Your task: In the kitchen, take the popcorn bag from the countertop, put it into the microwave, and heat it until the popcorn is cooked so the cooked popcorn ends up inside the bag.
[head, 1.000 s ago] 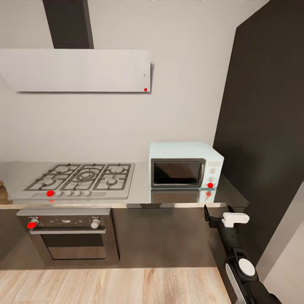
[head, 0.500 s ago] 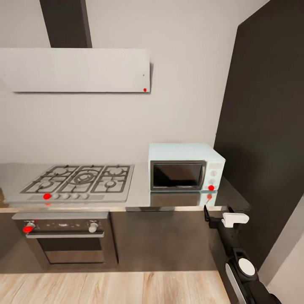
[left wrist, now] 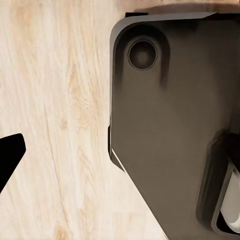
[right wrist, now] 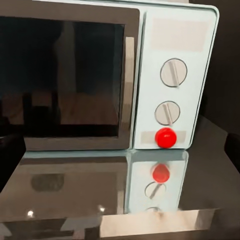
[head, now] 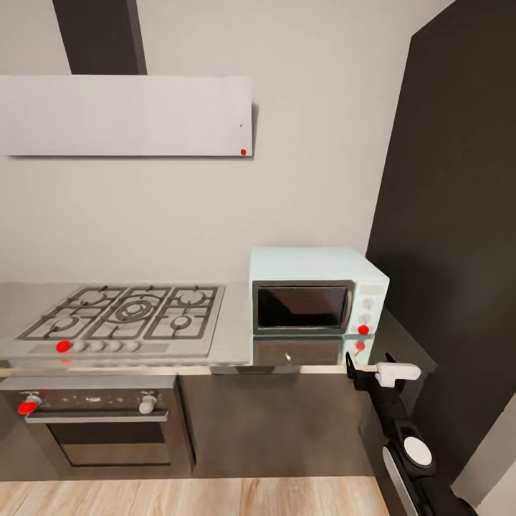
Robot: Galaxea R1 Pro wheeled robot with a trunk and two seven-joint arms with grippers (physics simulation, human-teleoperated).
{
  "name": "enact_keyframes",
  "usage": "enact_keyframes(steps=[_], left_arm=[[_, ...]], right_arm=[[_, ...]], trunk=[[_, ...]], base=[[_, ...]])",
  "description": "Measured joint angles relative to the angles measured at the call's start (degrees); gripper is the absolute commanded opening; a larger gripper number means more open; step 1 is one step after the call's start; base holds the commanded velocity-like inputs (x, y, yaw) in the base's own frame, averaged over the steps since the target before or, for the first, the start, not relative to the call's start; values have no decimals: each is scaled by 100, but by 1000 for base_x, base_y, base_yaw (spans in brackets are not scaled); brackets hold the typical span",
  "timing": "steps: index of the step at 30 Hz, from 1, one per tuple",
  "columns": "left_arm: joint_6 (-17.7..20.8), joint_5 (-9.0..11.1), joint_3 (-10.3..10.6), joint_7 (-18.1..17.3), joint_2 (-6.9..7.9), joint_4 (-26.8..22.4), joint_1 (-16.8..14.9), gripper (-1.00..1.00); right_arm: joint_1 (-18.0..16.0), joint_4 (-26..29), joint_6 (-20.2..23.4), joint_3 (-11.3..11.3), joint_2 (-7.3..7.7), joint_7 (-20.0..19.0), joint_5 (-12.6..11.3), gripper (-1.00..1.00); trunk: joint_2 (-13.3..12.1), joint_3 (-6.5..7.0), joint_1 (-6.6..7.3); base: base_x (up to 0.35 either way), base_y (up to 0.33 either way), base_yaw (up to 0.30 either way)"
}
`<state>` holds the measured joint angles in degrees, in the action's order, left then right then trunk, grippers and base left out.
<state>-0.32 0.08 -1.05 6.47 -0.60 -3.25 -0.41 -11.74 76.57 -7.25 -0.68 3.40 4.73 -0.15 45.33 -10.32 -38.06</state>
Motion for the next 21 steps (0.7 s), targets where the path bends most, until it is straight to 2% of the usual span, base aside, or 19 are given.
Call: enact_keyframes(steps=[8, 13, 18, 21], left_arm=[[-7, 0, 0, 3, 0, 0, 0, 100], [-3, 0, 0, -4, 0, 0, 0, 100], [0, 0, 6, -5, 0, 0, 0, 100], [0, 0, 7, -5, 0, 0, 0, 100]], right_arm=[[-33, 0, 97, 0, 8, 5, 6, 100], [-89, 1, 118, 0, 16, 9, 6, 100], [-321, 0, 498, 0, 18, 14, 8, 100], [-370, 0, 547, 0, 24, 21, 10, 100]], trunk=[[-1, 0, -1], [-1, 0, 2], [-1, 0, -1], [-1, 0, -1]], base=[[22, 0, 0], [283, -42, 0], [91, -19, 0], [5, -1, 0]])
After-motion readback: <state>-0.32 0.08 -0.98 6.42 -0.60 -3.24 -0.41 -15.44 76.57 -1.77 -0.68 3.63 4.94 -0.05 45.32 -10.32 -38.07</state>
